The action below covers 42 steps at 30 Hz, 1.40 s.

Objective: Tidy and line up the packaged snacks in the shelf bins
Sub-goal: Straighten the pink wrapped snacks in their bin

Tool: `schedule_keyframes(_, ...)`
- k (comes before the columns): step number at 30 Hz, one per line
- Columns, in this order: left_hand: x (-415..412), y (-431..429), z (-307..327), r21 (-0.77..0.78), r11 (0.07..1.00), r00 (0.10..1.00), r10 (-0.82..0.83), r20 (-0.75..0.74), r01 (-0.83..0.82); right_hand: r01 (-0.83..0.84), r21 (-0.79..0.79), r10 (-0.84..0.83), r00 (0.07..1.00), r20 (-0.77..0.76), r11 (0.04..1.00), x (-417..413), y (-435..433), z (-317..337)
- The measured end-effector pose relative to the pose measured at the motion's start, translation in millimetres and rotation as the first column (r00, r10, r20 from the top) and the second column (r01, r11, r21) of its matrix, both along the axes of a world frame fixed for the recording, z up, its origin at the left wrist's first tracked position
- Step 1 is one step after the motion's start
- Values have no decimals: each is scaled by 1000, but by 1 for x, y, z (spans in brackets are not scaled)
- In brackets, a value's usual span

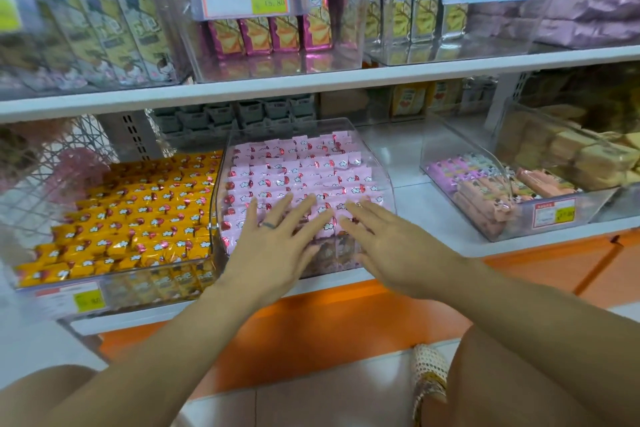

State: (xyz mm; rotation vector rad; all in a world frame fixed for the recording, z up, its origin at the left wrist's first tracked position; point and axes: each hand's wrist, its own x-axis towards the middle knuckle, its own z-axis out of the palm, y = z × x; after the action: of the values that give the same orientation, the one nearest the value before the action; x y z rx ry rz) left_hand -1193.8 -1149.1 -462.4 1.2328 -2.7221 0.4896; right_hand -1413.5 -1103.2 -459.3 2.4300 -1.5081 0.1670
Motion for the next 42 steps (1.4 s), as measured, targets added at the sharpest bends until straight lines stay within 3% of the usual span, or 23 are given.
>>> schedule_keyframes(3, 6, -3, 1, 133, 989, 998, 61, 19, -63, 115, 97, -106, 990, -91, 989, 14, -6, -5)
schedule_keyframes(9, 6, -6, 6, 211, 975, 997, 65, 33, -71, 124, 227, -120, 992, -31, 966, 21, -9, 10)
schedule_keyframes(13, 4, -4, 19, 295, 954, 979, 111, -172, -57, 44, 272, -57, 998, 40, 961, 16, -7, 39)
schedule_keyframes(16, -5, -8, 31, 257, 965, 945, 135, -297, -57, 77, 114, -95, 983, 155, 990, 1, -24, 58)
schedule_keyframes(18, -19, -16, 37, 260, 965, 957, 108, -269, -36, 190, 120, -219, 922, 320, 974, -10, -37, 61)
schedule_keyframes(21, -51, -36, 45, 329, 944, 982, 58, -180, 5, 185, 254, -309, 693, 651, 949, -21, -55, 50)
schedule_keyframes(23, -71, -51, 47, 402, 916, 992, 60, -115, -9, 136, 309, -332, 552, 765, 941, -24, -63, 39)
schedule_keyframes(25, -84, -65, 46, 462, 886, 997, 67, -35, -43, 126, 309, -328, 508, 796, 943, -27, -70, 30)
schedule_keyframes(30, -93, -84, 42, 498, 860, 993, 81, 82, -111, 163, 250, -299, 526, 796, 954, -31, -74, 28)
schedule_keyframes(38, -90, -84, 51, 530, 846, 996, 10, 87, -55, 189, 279, -337, 544, 768, 941, -29, -71, 32)
schedule_keyframes(40, -78, -77, 55, 533, 846, 1000, -7, 19, -4, 239, 258, -352, 644, 679, 936, -25, -68, 36)
schedule_keyframes(42, -58, -69, 60, 516, 856, 998, 12, -67, 25, 289, 134, -316, 795, 518, 948, -15, -65, 38)
